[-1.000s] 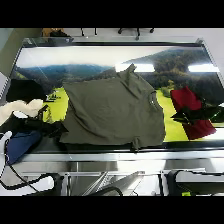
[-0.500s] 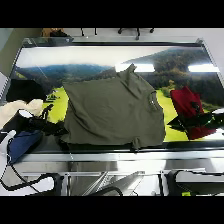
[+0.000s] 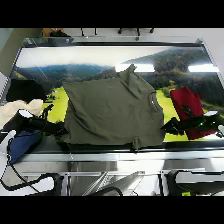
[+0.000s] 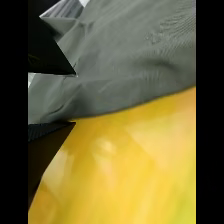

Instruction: Fold the shirts.

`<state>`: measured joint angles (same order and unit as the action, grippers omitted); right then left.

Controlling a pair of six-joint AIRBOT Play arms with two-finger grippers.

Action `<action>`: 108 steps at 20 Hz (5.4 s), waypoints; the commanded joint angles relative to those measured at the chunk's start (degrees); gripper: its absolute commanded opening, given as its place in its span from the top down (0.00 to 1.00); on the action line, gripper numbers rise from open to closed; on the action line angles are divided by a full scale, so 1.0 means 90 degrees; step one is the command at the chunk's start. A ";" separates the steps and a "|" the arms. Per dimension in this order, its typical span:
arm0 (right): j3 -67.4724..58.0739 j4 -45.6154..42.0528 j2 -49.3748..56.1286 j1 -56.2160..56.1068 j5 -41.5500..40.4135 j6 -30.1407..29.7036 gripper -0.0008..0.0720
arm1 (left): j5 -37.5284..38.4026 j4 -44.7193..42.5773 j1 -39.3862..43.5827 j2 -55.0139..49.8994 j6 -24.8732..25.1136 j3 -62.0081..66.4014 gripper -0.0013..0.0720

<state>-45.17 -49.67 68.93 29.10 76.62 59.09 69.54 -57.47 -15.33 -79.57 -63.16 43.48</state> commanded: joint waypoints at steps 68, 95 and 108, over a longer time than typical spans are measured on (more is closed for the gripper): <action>-0.7283 -0.1537 0.3288 -0.2016 -0.0913 -0.0049 0.96 | 0.0668 -0.2001 0.1717 -0.4053 -0.2038 0.7419 0.97; -0.4233 -0.0617 0.0767 -0.0238 0.1226 0.1430 0.31 | 0.0444 -0.1263 0.1423 -0.0709 -0.2273 0.1239 0.18; -0.2730 -0.0731 -0.0114 0.0223 0.1319 0.1394 0.41 | -0.0374 -0.0153 0.1411 -0.0692 -0.1326 0.1430 0.97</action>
<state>-75.07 -55.44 69.63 30.55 88.62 70.81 67.07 -56.95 -2.50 -85.93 -76.38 53.45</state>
